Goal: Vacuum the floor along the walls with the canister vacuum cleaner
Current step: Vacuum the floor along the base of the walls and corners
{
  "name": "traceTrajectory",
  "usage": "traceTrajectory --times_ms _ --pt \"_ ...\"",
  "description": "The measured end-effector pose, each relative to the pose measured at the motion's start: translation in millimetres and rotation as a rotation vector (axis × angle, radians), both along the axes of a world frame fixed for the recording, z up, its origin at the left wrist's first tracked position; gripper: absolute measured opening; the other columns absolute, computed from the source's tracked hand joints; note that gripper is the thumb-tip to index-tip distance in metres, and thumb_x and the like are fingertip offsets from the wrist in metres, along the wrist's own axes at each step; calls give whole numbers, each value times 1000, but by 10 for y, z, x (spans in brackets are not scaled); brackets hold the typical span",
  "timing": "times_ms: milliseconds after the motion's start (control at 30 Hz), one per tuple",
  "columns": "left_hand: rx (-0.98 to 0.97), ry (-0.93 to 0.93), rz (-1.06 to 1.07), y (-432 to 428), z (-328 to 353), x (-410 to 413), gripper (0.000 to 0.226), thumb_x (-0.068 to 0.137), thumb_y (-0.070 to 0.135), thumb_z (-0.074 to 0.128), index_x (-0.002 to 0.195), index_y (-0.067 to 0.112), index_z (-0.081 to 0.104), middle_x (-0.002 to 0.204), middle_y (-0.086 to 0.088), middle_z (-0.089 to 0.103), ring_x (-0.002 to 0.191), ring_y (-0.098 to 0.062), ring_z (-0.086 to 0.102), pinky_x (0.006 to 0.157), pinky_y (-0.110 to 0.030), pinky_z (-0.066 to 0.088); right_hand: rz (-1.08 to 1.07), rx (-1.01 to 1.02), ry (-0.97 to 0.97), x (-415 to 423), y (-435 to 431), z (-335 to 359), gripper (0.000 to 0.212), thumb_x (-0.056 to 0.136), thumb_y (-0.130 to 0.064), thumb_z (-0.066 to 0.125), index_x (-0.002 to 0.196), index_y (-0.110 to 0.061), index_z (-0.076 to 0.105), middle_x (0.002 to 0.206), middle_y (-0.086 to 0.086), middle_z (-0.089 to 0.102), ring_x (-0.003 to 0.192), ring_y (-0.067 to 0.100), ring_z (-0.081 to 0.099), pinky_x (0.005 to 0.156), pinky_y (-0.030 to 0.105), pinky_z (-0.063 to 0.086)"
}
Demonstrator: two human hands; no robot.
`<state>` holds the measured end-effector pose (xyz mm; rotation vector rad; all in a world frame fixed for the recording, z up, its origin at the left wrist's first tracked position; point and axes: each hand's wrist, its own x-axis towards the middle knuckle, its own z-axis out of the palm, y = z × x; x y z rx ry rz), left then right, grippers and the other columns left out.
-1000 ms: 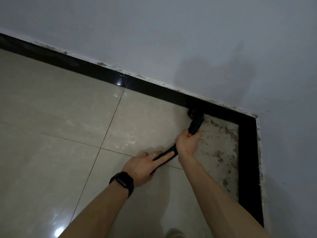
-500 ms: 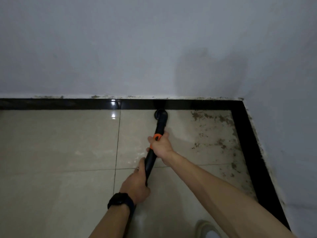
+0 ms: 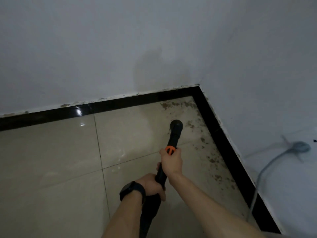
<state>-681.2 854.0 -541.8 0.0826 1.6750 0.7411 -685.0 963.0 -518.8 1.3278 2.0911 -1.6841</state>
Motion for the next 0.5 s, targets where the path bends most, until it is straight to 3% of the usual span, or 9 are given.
traceTrajectory --times_ms 167,300,400,500 --pt "-119 -132 -89 -152 -243 31 17 67 22 85 78 28 74 98 7 75 99 -15 68 87 -30 56 -32 -160 95 274 -170 -358 21 95 -13 62 109 -13 46 59 2 60 49 21 61 53 35 54" --pt "-123 -166 -26 -214 -509 225 18 70 12 83 82 22 74 86 7 75 90 -14 70 75 -24 57 -26 -174 104 416 -246 -692 24 96 -13 61 113 -11 44 65 7 60 44 18 58 45 26 47" --pt "-124 -222 28 -297 -525 514 30 62 13 83 92 17 78 98 3 77 101 -20 70 95 -39 55 -33 -178 72 642 -290 -687 25 97 -16 59 115 -15 42 72 13 63 45 17 59 44 25 46" --pt "-170 -331 -79 -389 -519 590 44 62 15 83 106 14 76 108 5 75 113 -18 65 102 -43 51 -42 -209 81 854 -391 -652 25 98 -17 59 116 -16 41 74 14 66 46 16 60 44 24 47"
